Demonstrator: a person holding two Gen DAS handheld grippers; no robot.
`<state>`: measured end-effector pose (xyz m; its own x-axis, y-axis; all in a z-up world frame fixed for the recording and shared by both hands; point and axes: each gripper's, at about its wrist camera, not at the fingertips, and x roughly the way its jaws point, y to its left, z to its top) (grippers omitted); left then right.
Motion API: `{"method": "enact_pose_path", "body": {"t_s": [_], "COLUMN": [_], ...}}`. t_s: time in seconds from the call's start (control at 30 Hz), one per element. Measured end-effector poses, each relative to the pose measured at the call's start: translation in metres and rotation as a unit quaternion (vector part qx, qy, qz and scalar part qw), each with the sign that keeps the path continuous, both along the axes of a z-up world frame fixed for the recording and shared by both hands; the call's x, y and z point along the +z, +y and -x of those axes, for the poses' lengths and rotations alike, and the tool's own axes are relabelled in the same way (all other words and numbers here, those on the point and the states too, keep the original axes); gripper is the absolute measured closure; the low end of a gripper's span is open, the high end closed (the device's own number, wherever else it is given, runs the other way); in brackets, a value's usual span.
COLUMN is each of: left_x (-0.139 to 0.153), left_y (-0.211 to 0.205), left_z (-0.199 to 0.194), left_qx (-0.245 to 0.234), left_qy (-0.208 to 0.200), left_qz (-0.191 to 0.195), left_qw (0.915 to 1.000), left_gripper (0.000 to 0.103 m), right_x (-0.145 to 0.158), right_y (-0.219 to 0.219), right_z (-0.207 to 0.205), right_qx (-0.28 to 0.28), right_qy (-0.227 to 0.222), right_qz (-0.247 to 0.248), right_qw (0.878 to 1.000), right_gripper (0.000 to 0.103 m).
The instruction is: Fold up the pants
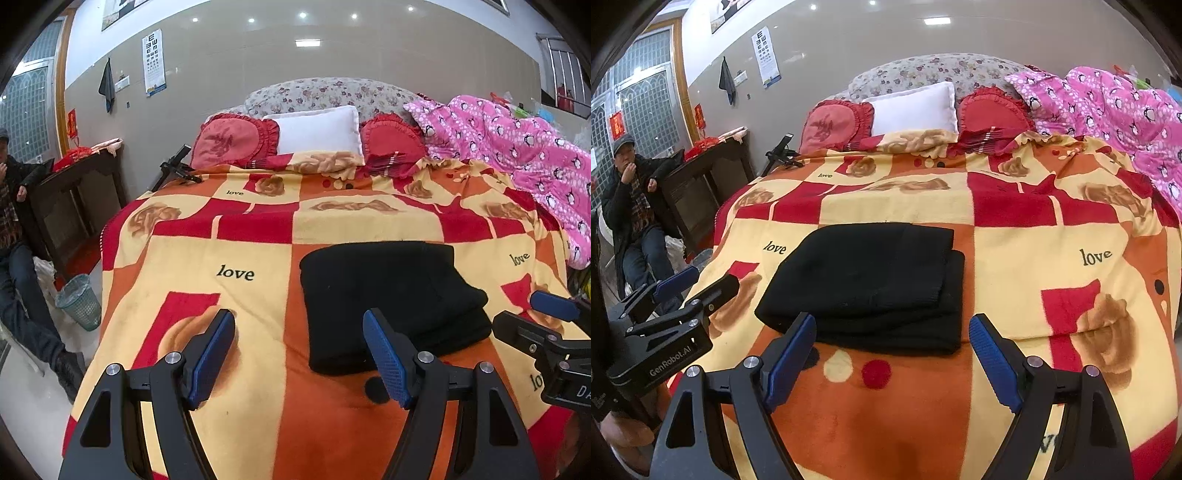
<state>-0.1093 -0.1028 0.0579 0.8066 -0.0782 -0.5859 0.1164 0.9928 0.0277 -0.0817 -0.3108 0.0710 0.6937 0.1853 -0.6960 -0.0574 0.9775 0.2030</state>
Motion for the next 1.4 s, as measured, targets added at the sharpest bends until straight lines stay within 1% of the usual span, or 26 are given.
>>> {"method": "enact_pose_path", "body": {"t_s": [0.23, 0.37, 0.47, 0.57, 0.8, 1.03, 1.4], "left_x": [0.000, -0.001, -0.001, -0.002, -0.007, -0.009, -0.009], "left_y": [0.000, 0.004, 0.003, -0.004, -0.015, -0.015, -0.011], "left_z": [-0.001, -0.001, -0.001, -0.001, 0.001, 0.000, 0.003], "left_qx": [-0.007, -0.007, -0.001, 0.009, -0.004, -0.013, -0.024], "left_qy": [-0.003, 0.001, -0.004, -0.007, -0.010, -0.006, -0.006], "left_qz": [-0.007, 0.004, -0.007, -0.035, -0.049, -0.046, -0.025], "left_qw": [0.9999, 1.0000, 1.0000, 0.9993, 0.9987, 0.9988, 0.9994], "left_gripper": [0.031, 0.029, 0.027, 0.024, 0.023, 0.023, 0.024], "right_x": [-0.001, -0.001, -0.002, -0.003, -0.003, -0.005, -0.007], "right_y": [0.006, 0.007, 0.008, 0.007, 0.008, 0.009, 0.003], "right_z": [-0.004, -0.006, -0.007, -0.008, -0.009, -0.010, -0.009], "right_qx": [0.009, 0.011, 0.011, 0.012, 0.014, 0.014, 0.010], "right_qy": [0.004, 0.004, 0.008, 0.010, 0.011, 0.012, 0.013], "right_qz": [0.005, 0.005, 0.005, 0.005, 0.005, 0.004, 0.002], "right_qw": [1.000, 1.000, 1.000, 1.000, 1.000, 1.000, 1.000], "right_gripper": [0.017, 0.017, 0.017, 0.017, 0.017, 0.017, 0.017]}}
